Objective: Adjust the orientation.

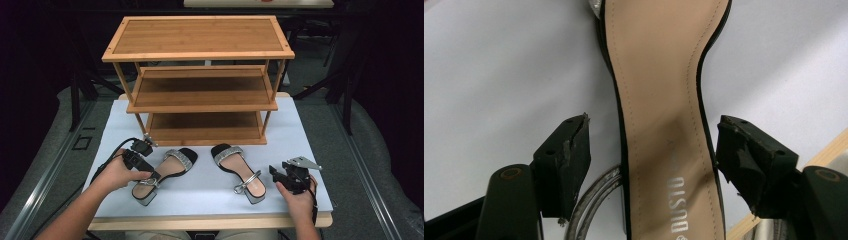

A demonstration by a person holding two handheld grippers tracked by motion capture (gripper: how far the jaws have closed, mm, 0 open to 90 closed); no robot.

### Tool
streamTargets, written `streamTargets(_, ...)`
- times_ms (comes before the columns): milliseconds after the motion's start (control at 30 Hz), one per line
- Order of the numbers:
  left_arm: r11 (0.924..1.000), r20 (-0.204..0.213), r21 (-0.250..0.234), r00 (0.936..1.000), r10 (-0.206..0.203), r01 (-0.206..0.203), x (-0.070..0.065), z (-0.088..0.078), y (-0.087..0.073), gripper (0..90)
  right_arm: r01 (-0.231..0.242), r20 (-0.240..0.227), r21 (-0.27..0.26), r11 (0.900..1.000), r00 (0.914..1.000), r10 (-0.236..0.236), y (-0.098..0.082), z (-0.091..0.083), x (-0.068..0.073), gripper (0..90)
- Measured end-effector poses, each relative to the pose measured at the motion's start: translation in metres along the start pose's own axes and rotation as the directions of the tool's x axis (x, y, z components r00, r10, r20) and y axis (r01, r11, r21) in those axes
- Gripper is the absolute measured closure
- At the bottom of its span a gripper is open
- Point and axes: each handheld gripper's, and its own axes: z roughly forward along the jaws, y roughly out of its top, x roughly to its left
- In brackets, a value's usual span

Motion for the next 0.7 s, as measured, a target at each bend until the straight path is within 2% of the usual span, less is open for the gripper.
streamTargets(167,0.9988,-0.002,0.047,0.9999,-0.014,0.014,-0.002,0.006,0.005,28.9,-0.001,0.000,-0.008,1.000,1.0000,0.001,-0.001,0.002,0.000,43.7)
streamTargets(200,0.9982,-0.002,0.058,0.9999,-0.014,0.014,-0.002,0.008,0.006,28.8,-0.004,0.004,0.007,1.000,1.0000,0.004,0.000,0.001,0.000,43.7)
streamTargets(500,0.9916,0.007,0.129,0.9999,-0.014,0.012,-0.006,0.018,0.011,29.0,-0.013,0.001,0.005,1.000,0.9999,0.013,-0.001,0.001,-0.002,43.7)
streamTargets(700,0.9890,0.009,0.147,0.9998,-0.017,0.015,-0.008,0.019,0.015,31.1,-0.013,0.001,0.006,1.000,0.9999,0.013,-0.001,0.001,-0.002,43.7)
